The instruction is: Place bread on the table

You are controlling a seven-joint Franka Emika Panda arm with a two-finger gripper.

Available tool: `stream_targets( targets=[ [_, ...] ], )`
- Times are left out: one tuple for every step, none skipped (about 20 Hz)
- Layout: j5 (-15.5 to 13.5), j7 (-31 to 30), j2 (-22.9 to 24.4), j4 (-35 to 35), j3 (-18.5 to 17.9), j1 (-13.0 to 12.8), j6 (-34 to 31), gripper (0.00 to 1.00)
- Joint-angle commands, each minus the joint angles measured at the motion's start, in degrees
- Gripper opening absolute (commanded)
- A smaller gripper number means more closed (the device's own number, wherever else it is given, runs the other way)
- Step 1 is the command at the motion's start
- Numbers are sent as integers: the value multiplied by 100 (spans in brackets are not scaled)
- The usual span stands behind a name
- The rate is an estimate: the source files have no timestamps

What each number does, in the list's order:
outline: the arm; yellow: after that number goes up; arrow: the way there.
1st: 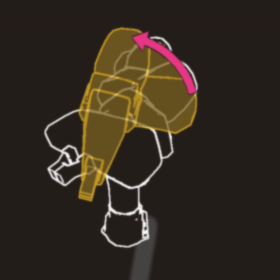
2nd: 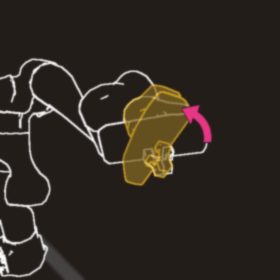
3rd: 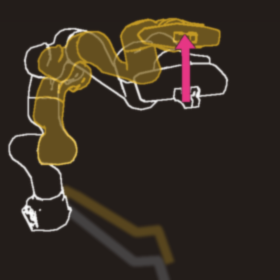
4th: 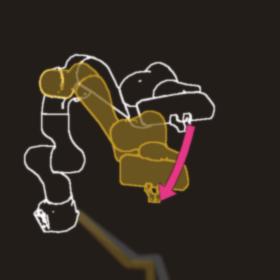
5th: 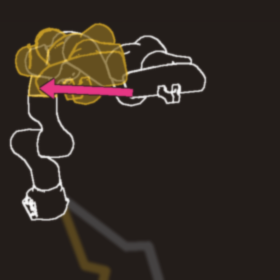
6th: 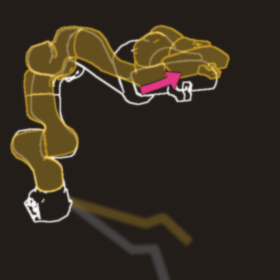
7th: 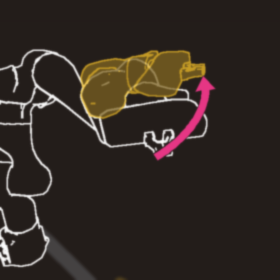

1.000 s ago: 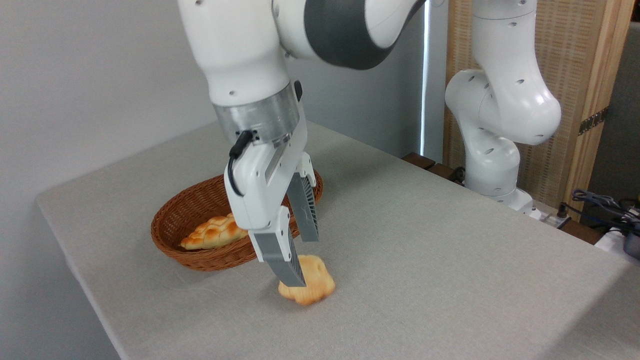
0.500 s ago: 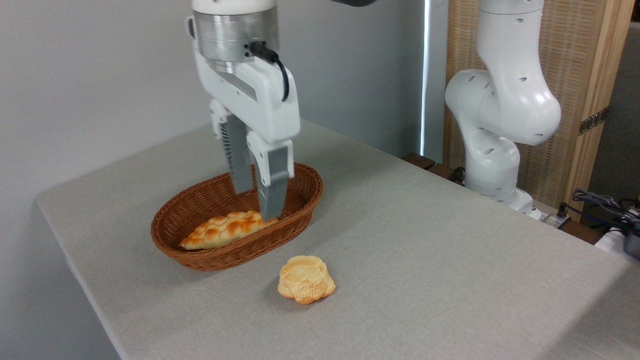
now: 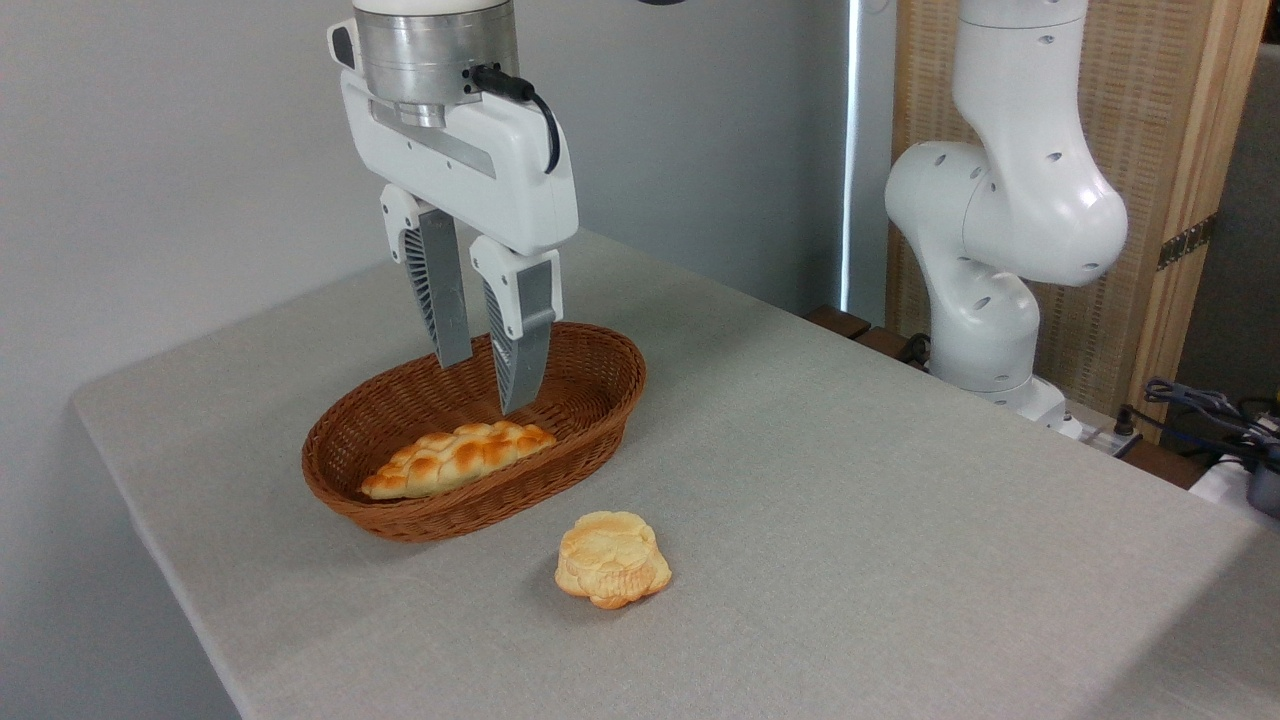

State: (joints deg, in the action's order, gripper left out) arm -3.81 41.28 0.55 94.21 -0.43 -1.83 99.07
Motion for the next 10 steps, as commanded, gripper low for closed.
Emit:
stream_targets(
  targets=[
    [-14,-23,68,28,78,113,-264,100],
    [3,-6,68,27,69,113,-396,100],
    [3,-6,68,27,69,113,-441,100],
    [3,-6,60,27,60,113,-441,100],
    [12,3,59,19,52,113,-441,100],
    [12,21,59,19,52,113,-441,100],
    [12,38,51,19,52,113,-441,100],
    [12,47,51,19,34,113,-441,100],
    [12,47,51,19,34,113,-441,100],
    [12,56,51,19,34,113,-441,100]
  ],
)
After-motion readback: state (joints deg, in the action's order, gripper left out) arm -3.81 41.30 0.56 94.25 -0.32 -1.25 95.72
